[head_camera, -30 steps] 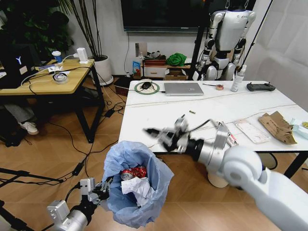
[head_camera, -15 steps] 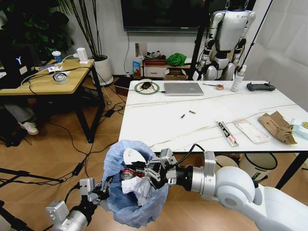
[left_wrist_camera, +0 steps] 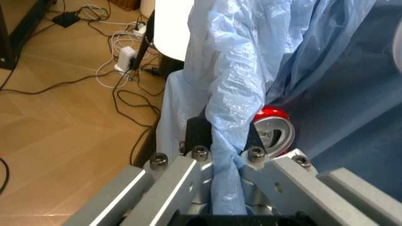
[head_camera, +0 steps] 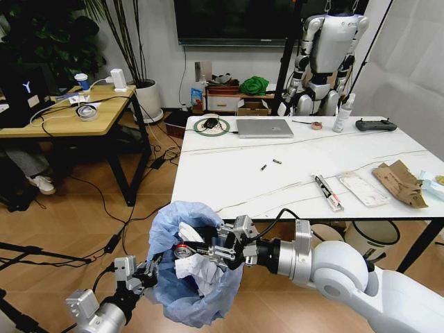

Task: Pick up the trash bin and place the trash from the table into it.

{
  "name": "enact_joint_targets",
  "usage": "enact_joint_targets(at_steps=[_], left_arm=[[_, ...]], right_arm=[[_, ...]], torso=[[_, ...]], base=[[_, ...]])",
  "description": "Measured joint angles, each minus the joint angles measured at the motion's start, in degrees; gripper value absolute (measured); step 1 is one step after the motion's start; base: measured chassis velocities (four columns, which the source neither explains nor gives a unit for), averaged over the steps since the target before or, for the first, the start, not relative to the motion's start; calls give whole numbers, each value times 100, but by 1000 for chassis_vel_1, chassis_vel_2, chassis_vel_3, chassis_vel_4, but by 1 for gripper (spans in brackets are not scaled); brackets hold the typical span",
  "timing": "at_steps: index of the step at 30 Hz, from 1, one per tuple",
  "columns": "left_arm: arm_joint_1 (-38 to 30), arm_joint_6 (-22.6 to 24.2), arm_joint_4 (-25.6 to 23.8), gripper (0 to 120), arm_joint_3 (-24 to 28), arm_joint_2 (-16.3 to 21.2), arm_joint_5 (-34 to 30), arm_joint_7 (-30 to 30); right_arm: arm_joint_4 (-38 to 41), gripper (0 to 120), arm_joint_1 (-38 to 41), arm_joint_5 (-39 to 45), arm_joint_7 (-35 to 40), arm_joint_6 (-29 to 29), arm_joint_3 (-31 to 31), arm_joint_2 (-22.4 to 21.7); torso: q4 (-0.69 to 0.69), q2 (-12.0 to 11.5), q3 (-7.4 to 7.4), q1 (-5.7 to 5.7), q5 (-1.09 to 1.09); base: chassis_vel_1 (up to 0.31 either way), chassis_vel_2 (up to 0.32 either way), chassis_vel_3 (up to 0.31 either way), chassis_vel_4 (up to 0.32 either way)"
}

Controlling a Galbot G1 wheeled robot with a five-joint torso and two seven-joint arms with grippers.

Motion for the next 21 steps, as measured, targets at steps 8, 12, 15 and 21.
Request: enact_joint_targets(at_steps=[8, 12, 15, 21], left_arm=[[4, 0, -14, 0, -35, 13, 0, -6], [14, 1, -18, 0, -37, 14, 0, -7], [30, 0, 24, 0, -42, 12, 20, -5], [20, -4, 59, 0, -16, -6, 27, -3]], right_arm=[[6, 82, -121, -143, 23, 1, 45, 6], [9, 93, -106, -146, 144, 18, 195, 101], [-74, 99, 42, -75, 570, -30, 591, 371], [-774, 100, 343, -189, 1639, -334, 1262, 876]], torso=[[0, 0, 0, 0, 0], [0, 0, 0, 0, 0], [0, 1, 0, 0, -1], [1, 0, 0, 0, 1]], base=[[0, 0, 0, 0], [0, 0, 0, 0], [0, 0, 0, 0], [0, 0, 0, 0]])
